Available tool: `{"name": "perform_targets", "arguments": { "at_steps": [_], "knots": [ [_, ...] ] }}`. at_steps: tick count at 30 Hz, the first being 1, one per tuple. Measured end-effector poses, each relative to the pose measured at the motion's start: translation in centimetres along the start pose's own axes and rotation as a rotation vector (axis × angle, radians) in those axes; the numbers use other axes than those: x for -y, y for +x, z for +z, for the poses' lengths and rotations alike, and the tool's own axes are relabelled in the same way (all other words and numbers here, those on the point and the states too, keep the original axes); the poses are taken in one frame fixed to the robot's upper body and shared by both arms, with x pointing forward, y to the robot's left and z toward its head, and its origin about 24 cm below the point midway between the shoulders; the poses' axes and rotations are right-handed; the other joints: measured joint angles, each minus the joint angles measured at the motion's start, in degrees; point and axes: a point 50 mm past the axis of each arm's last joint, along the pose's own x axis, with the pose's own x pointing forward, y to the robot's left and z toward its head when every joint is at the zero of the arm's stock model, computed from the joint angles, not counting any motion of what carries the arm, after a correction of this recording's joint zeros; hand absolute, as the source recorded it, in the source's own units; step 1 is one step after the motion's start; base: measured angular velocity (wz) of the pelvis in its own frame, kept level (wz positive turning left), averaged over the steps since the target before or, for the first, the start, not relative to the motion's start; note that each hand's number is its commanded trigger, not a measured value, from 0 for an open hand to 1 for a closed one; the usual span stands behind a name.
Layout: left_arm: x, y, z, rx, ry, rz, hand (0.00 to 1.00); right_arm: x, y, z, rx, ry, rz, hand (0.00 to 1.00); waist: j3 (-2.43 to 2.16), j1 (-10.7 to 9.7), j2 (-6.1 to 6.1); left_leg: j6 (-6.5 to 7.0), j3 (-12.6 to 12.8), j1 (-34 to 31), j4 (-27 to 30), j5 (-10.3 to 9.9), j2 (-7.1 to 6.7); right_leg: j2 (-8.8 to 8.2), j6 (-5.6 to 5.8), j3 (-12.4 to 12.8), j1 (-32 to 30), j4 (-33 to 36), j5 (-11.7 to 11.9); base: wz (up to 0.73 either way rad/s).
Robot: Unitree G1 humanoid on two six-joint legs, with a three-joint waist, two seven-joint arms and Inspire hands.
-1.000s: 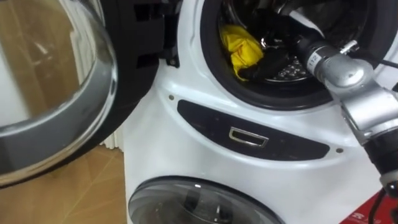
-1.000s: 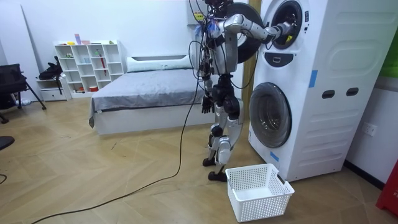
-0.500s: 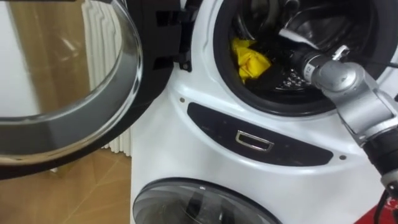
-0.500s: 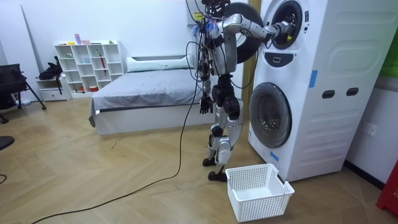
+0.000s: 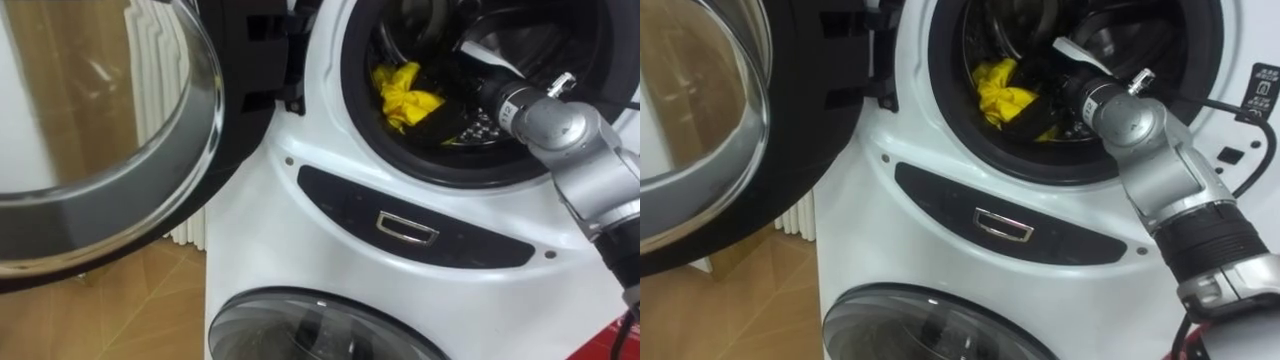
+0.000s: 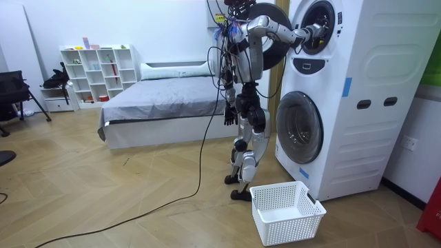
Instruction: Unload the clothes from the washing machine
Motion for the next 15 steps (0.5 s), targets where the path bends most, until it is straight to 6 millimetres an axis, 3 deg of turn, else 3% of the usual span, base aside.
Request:
{"name": "perform_targets", "arguments": {
  "at_steps": [6,9,12,15],
  "knots": [
    [-0.2,0.0,0.0,0.021,0.019,0.016,0.00,0.3,-0.5,1.4,0.074,0.005,-0.018,1.00,0.12,0.01,0.15,-0.03,1.57,-0.15,-0.52,-0.03,0.40,0.28,-0.10,1.36,-0.69,0.37,0.07,-0.11],
    [-0.1,0.0,-0.1,0.026,0.012,0.011,0.00,0.0,-1.4,3.1,0.160,-0.039,-0.055,1.00,0.14,-1.68,0.22,0.00,1.68,-1.07,-0.24,-0.21,0.47,0.35,-0.14,1.37,-1.69,0.28,0.14,-0.03],
    [0.1,0.0,-0.3,0.039,0.013,0.016,0.00,0.0,-2.5,5.2,0.256,-0.057,-0.083,1.00,0.26,-3.26,1.06,0.02,2.95,-1.70,-0.19,-0.30,0.68,0.38,-0.14,2.58,-3.18,1.19,0.16,-0.19],
    [0.5,-0.1,-1.2,0.033,0.012,0.030,0.00,-0.9,-4.7,7.6,0.399,-0.088,-0.092,1.00,-0.07,-4.75,2.26,0.03,3.68,-1.92,-0.17,-0.29,0.51,0.25,-0.11,3.92,-3.84,1.11,0.17,-0.26]
  ]
}}
